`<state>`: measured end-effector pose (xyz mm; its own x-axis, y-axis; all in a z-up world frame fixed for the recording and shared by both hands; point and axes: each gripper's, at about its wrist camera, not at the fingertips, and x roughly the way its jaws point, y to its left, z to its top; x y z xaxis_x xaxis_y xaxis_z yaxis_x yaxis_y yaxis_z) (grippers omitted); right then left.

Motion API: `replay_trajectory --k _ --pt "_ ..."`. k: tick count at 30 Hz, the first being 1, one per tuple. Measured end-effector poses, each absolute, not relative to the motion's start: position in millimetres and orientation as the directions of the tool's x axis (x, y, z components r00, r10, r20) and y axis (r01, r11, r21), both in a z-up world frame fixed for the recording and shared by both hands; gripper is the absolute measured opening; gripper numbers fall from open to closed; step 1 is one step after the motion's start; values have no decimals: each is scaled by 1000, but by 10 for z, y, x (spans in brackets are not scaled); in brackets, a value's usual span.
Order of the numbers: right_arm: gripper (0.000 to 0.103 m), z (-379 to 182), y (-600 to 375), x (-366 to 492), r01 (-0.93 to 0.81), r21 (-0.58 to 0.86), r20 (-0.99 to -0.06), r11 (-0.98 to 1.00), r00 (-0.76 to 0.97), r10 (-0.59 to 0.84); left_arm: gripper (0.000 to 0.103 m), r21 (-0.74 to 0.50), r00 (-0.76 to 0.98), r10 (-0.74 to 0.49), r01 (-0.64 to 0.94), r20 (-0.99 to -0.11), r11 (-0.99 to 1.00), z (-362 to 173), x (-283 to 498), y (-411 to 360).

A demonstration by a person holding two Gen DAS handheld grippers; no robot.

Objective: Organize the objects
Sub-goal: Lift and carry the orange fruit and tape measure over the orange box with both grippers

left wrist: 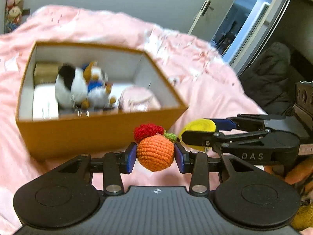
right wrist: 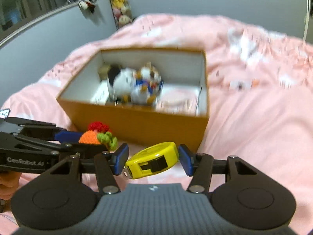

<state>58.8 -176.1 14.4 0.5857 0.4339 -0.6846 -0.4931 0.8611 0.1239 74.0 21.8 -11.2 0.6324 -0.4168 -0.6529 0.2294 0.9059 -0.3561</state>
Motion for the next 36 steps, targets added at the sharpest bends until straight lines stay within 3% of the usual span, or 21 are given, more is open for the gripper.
replay_trajectory --k 7,12,23,30,36 --pt "58 519 -1643 929 -546 51 -617 836 642 456 46 -301 688 -356 206 -632 931 175 1066 235" --pt "58 538 -1442 1370 -574 9 -622 819 638 454 46 -273 711 -317 180 -628 945 193 1451 287" --pt "58 102 -947 2333 -618 -130 -694 776 615 374 46 -286 694 -248 63 -676 956 -130 2238 570" --pt "58 -237 -712 2673 -608 -293 -716 738 651 252 46 -297 682 -238 32 -692 954 -244 2402 641" --pt "58 -450 -684 2874 -588 -329 -733 739 652 192 46 -301 677 -242 31 -695 953 -303 2501 651"
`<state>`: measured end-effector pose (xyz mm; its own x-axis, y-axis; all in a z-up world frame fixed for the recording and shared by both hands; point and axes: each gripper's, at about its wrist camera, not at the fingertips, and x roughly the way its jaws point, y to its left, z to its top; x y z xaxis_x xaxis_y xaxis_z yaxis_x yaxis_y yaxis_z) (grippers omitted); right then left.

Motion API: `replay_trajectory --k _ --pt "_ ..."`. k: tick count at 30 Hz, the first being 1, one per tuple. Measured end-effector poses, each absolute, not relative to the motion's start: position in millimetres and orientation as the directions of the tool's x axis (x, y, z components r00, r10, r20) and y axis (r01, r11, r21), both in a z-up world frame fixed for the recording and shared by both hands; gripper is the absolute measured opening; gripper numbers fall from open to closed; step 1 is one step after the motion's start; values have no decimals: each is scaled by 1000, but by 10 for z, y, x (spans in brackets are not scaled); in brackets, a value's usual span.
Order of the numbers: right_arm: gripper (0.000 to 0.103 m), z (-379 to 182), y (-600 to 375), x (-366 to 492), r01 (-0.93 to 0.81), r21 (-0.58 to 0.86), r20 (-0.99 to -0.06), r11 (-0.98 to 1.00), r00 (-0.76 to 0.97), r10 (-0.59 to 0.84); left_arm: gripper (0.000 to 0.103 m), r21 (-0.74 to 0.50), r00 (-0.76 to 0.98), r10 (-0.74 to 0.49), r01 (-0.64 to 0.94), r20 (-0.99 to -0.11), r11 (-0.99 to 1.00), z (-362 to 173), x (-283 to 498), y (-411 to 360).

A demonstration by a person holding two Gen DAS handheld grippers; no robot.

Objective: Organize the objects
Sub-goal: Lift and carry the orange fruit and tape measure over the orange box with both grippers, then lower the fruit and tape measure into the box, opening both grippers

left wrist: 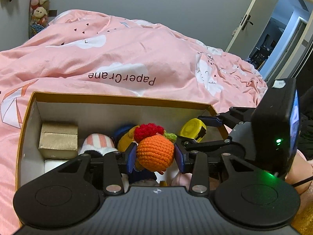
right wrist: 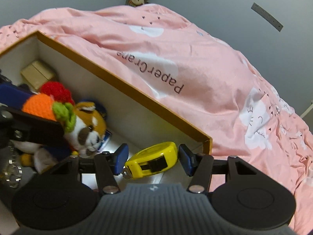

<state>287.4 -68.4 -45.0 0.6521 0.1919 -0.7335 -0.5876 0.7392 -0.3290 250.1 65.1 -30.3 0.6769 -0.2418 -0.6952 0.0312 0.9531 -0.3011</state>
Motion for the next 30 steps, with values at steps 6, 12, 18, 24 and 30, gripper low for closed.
replay_trajectory --k 6,12,18,24,30 --pt "57 -546 -636 2882 -587 -394 -713 708 681 168 46 -297 668 -241 32 -704 954 -345 2591 642" --pt "59 -509 -686 2882 -585 -407 -699 702 694 173 46 -280 658 -228 28 -718 960 -396 2606 601" --pt "64 -343 -806 2659 -565 -397 -660 723 723 203 46 -235 667 -195 31 -719 972 -388 2647 546" --pt "73 -215 -900 2436 -549 -391 -633 739 743 217 46 -216 680 -196 57 -706 975 -350 2735 422" --pt "73 -181 -939 2402 -530 -373 -642 761 740 201 47 -178 673 -161 45 -722 983 -426 2886 308"
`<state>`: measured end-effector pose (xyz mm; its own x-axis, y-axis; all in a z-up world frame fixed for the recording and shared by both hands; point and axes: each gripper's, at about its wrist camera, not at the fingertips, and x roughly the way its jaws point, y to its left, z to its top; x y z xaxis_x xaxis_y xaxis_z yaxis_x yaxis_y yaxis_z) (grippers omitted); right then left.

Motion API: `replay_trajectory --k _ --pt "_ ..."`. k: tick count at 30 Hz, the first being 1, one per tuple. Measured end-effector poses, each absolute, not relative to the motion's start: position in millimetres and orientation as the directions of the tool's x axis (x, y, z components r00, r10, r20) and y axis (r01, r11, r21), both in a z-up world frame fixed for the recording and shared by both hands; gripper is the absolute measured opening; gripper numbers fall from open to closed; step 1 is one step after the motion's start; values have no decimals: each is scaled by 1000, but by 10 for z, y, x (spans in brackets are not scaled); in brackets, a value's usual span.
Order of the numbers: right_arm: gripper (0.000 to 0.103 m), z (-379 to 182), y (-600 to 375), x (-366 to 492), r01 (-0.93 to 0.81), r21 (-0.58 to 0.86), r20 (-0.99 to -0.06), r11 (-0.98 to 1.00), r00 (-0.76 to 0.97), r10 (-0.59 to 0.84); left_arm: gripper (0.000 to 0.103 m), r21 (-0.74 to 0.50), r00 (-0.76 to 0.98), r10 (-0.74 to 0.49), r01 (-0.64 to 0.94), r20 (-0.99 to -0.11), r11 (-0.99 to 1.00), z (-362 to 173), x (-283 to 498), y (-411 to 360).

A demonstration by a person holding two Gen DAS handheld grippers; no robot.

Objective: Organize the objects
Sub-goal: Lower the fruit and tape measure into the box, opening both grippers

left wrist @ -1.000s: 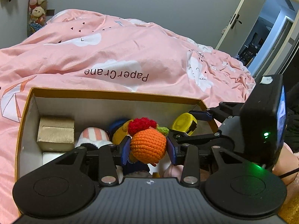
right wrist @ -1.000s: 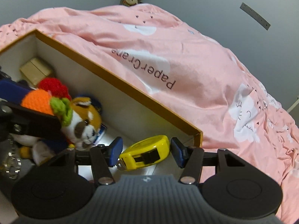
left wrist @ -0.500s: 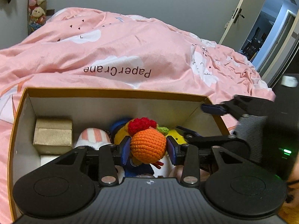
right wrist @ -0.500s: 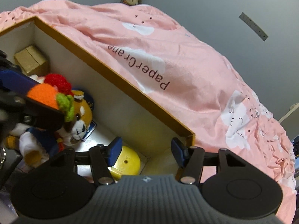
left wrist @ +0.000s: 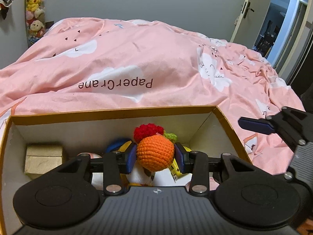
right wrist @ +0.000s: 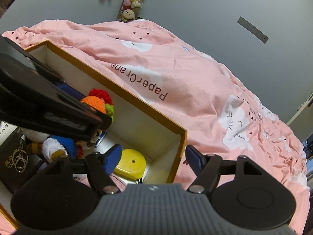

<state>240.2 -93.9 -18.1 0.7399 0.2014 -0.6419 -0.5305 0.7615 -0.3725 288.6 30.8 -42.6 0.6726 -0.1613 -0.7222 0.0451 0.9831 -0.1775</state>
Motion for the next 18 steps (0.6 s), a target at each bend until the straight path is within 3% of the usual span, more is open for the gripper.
replay_trajectory --k 3,8,18 --pt "73 -181 -964 2397 -525 -354 -650 774 733 200 48 -178 673 -162 46 -722 983 -433 2913 282" --pt "73 -178 -984 2380 -517 -337 -658 787 727 195 67 -186 690 -155 30 -707 982 -435 2891 320" --pt "76 -34 -1063 2213 -497 -299 -652 815 730 206 70 -208 786 -124 -6 -605 978 -109 2569 406"
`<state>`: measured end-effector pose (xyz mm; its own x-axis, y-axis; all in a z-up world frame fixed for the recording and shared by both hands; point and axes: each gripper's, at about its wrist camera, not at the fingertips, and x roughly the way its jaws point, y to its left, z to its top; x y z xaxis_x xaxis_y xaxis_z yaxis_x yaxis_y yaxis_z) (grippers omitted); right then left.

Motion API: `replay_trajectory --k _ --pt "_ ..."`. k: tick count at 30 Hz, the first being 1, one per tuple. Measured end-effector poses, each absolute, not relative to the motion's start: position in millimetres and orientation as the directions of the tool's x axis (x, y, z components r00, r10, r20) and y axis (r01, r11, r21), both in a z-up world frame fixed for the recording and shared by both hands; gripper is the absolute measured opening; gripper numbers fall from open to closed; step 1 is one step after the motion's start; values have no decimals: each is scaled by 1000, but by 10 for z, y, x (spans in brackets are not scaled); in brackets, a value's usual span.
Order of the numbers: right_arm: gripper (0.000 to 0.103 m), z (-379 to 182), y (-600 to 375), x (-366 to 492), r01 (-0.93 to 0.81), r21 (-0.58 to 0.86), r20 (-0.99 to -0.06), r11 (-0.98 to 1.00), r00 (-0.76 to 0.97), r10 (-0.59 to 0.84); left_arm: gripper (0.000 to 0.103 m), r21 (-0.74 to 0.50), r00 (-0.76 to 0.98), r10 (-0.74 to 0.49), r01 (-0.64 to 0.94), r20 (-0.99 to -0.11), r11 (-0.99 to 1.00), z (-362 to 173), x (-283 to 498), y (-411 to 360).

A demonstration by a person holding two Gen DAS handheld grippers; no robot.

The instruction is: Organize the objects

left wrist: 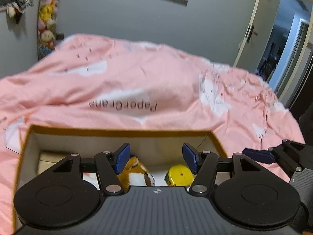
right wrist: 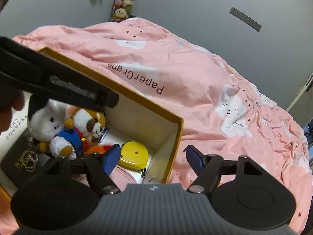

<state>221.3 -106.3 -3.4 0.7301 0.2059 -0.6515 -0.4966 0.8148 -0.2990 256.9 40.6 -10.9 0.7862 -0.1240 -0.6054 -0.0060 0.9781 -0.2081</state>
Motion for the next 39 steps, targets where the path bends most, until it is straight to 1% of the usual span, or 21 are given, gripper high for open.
replay_trajectory --k 2,4,8,12,16,18,20,22,26,30,32,36,39 --pt "77 59 -1111 2150 -494 -260 -642 830 731 234 70 -211 810 -114 -13 -576 977 -1 2446 427" --pt "81 166 -1166 2071 -494 -208 -628 845 729 272 70 -217 827 -104 -23 -552 976 102 2324 450" --pt "84 386 -1259 1881 -487 -110 -594 867 731 335 70 -181 862 -66 -31 -503 983 313 2018 481" --pt "91 591 -1340 1625 -496 -40 -538 867 742 400 70 -161 881 -56 -23 -469 987 463 1686 527" --pt "95 764 -1385 1332 -492 -4 -484 870 763 429 70 -114 905 16 -71 -424 991 587 1347 591" --pt "99 834 -1400 1194 -495 29 -462 868 764 451 70 -81 913 55 -95 -404 992 644 1213 604" --pt "102 887 -1405 1062 -506 76 -446 859 754 483 70 -56 916 97 -128 -389 990 690 1082 610" --pt "102 919 -1387 910 -508 102 -431 855 752 498 70 -48 918 110 -139 -381 989 714 960 612" --pt "102 917 -1335 631 -489 102 -409 866 773 485 78 -23 913 134 -155 -385 988 719 752 602" --pt "102 886 -1339 407 -473 104 -396 875 788 472 79 11 908 168 -177 -385 984 695 562 577" --pt "102 863 -1356 312 -468 110 -381 877 795 472 82 5 907 171 -183 -384 983 679 471 568" --pt "102 773 -1357 223 -426 110 -383 898 815 434 83 -14 895 172 -195 -412 981 580 400 577" --pt "102 678 -1349 203 -402 95 -394 911 825 405 83 -16 875 165 -193 -455 981 462 414 578"
